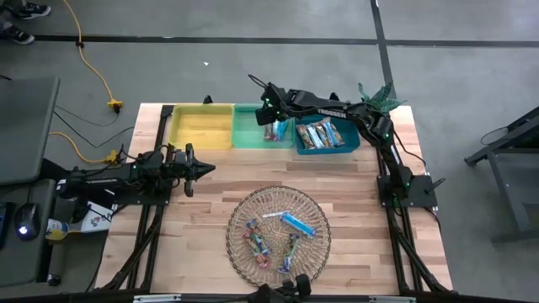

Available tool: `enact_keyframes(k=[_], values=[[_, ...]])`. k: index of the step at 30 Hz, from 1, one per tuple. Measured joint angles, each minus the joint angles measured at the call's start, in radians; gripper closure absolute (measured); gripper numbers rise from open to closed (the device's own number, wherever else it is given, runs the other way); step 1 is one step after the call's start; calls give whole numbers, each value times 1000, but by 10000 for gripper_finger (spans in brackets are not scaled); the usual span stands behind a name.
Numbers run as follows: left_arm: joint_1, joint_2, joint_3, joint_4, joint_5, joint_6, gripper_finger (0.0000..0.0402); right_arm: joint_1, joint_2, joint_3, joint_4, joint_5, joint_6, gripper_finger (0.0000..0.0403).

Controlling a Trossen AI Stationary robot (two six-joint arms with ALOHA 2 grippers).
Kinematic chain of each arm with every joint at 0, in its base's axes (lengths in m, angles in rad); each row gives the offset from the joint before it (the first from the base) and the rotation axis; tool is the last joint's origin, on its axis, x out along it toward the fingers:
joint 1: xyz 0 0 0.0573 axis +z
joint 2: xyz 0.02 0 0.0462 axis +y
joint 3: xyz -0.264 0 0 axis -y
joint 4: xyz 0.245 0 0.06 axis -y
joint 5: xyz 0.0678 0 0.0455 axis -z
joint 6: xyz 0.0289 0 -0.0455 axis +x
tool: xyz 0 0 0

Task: Pick and place Granola Bars by type
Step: Put the red granola bar into the light green bin

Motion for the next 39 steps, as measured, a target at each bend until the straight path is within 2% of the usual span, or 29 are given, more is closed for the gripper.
enact_keyframes(k=[6,10,14,18,27,34,39], values=[[0,0,0,0,0,0,401,0,1,0,1,-4,-5,231],[0,0,0,0,0,0,401,0,1,0,62,-49,-58,222],[0,0,0,0,0,0,401,9,-5,0,188,-151,-137,221],[0,0,0,0,0,0,401,28,-31,2,300,-297,-204,221],[0,0,0,0,0,0,401,136,-129,2,333,-586,-278,221],[0,0,0,0,0,0,401,284,-260,2,333,-579,-345,221],[0,0,0,0,0,0,401,407,-333,2,317,-502,-341,221]])
